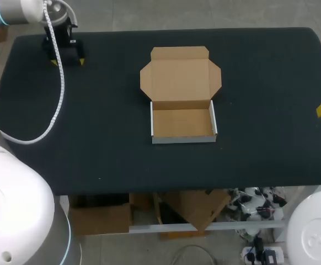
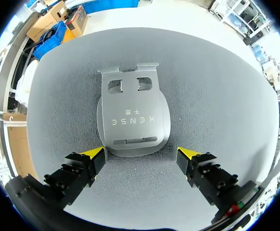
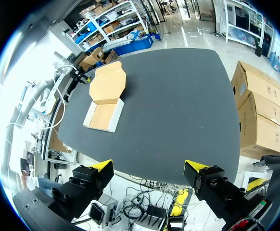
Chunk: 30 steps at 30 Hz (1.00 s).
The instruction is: Assemble the packaging by folding the flat box into shape, placing the metal phone stand inside, and closing the box properly
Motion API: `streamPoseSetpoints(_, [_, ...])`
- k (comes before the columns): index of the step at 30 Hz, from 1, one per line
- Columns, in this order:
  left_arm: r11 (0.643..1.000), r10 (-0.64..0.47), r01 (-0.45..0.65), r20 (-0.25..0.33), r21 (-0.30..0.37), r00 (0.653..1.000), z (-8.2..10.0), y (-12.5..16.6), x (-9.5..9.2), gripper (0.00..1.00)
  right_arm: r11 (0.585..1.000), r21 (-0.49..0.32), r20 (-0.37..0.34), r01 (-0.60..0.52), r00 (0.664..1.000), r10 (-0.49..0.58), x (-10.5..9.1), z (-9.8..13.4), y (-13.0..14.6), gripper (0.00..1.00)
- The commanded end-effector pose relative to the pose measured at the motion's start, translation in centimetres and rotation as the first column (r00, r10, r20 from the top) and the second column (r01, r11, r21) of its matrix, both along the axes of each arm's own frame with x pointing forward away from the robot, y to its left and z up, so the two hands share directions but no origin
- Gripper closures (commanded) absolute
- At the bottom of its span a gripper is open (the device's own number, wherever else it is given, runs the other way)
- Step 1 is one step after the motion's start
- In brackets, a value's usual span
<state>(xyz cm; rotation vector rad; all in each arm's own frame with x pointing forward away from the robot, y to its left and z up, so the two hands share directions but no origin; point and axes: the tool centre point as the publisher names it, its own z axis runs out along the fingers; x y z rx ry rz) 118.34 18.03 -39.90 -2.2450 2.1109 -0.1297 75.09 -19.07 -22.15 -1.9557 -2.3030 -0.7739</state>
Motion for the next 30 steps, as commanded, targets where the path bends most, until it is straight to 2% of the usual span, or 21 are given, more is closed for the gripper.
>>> streamPoseSetpoints(1, [1.000,0.001,-0.001,-0.012,0.001,1.000,-0.1,0.0,0.8,0.00,1.000,0.000,-0.001,0.000,1.000,0.000,-0.2,0.2,0.0,0.00])
streamPoseSetpoints(30, [1.000,0.020,-0.020,-0.007,0.008,1.000,-0.1,0.2,2.7,0.00,1.000,0.000,-0.001,0.000,1.000,0.000,-0.2,0.2,0.0,0.00])
